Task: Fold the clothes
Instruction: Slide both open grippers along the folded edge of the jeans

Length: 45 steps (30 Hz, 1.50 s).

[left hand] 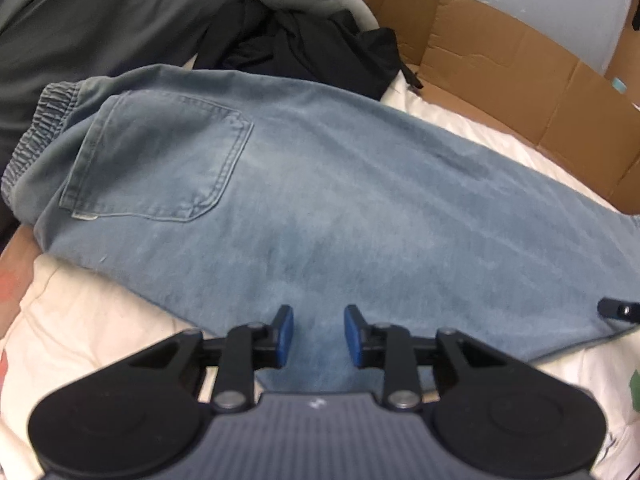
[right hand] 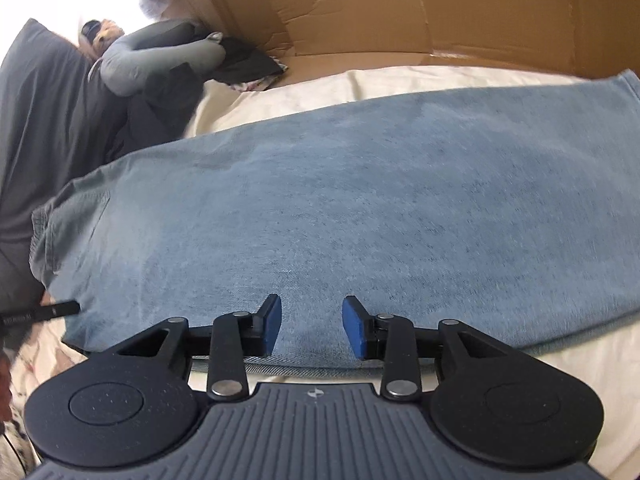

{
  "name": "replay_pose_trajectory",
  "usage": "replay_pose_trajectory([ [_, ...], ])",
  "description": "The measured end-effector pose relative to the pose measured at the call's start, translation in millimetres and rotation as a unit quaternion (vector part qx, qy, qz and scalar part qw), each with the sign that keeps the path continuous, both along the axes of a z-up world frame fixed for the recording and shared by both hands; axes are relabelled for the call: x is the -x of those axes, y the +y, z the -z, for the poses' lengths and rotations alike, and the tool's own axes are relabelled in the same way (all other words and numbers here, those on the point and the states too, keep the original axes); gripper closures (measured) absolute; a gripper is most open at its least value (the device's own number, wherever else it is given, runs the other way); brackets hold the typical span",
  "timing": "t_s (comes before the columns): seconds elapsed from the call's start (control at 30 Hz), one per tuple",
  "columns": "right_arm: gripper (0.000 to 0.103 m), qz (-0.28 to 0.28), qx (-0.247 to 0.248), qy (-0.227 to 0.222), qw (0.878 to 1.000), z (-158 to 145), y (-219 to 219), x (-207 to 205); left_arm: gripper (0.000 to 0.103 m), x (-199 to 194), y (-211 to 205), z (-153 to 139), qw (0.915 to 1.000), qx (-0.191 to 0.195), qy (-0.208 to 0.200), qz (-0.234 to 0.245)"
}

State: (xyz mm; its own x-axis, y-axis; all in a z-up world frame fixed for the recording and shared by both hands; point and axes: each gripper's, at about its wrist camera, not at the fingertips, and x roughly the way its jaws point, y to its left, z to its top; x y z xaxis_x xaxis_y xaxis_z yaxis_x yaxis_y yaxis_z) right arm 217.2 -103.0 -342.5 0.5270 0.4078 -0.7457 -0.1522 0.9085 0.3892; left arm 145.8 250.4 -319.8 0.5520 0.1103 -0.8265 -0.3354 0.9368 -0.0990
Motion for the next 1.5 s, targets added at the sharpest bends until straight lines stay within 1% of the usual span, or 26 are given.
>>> replay_pose_trajectory([
  [0.1,0.062,-0.006,0.022,-0.003,1.000,0.8,2.9,-7.0,0.073,-8.1,-1.4,5.5,1.0000,0.003,0.007,0.000],
  [0.27,0.062,0.000,0.064,0.003,0.998,5.0,-1.7,-19.0,0.073,-14.7,-1.0,18.6,0.9995,0.012,0.029,-0.007],
  [0.37,0.062,-0.028,0.090,0.001,0.996,9.0,1.9,-16.0,0.073,-14.6,-6.0,25.3,0.9990,0.001,0.044,0.006],
  [0.47,0.062,-0.048,0.119,-0.004,0.992,10.1,7.0,-7.2,0.073,-11.9,-9.7,27.2,0.9987,-0.009,0.048,0.016],
  [0.6,0.062,-0.047,0.118,-0.005,0.992,10.9,3.7,1.5,0.073,-11.3,-12.3,26.7,0.9983,-0.018,0.050,0.023],
  [0.7,0.062,-0.057,0.126,-0.014,0.990,10.9,3.5,7.6,0.073,-9.1,-15.5,27.5,0.9977,-0.030,0.049,0.036],
  [0.83,0.062,-0.069,0.136,-0.025,0.988,10.5,3.6,15.2,0.073,-8.5,-14.4,29.1,0.9974,-0.033,0.045,0.046],
  [0.9,0.062,-0.073,0.144,-0.028,0.986,10.4,5.6,16.3,0.073,-8.5,-14.1,27.0,0.9975,-0.030,0.046,0.045],
  [1.0,0.062,-0.071,0.146,-0.025,0.986,9.7,6.7,15.7,0.073,-8.6,-10.8,20.3,0.9983,-0.013,0.047,0.032],
  [1.07,0.061,-0.071,0.144,-0.023,0.987,9.3,6.5,15.5,0.073,-9.0,-4.5,14.4,0.9988,0.001,0.043,0.022],
  [1.17,0.061,-0.077,0.141,-0.021,0.987,9.3,4.1,15.8,0.073,-11.6,9.7,4.4,0.9994,-0.001,0.033,0.010],
  [1.33,0.061,-0.078,0.139,-0.019,0.987,9.7,3.8,15.6,0.073,-21.8,51.9,-12.2,0.9988,-0.037,0.022,-0.023],
  [1.43,0.061,-0.077,0.141,-0.018,0.987,9.6,5.5,15.7,0.073,-23.8,80.0,-20.7,0.9963,-0.068,0.024,-0.046],
  [1.5,0.061,-0.077,0.140,-0.018,0.987,9.7,5.2,15.8,0.073,-23.8,96.7,-28.6,0.9943,-0.084,0.015,-0.064],
])
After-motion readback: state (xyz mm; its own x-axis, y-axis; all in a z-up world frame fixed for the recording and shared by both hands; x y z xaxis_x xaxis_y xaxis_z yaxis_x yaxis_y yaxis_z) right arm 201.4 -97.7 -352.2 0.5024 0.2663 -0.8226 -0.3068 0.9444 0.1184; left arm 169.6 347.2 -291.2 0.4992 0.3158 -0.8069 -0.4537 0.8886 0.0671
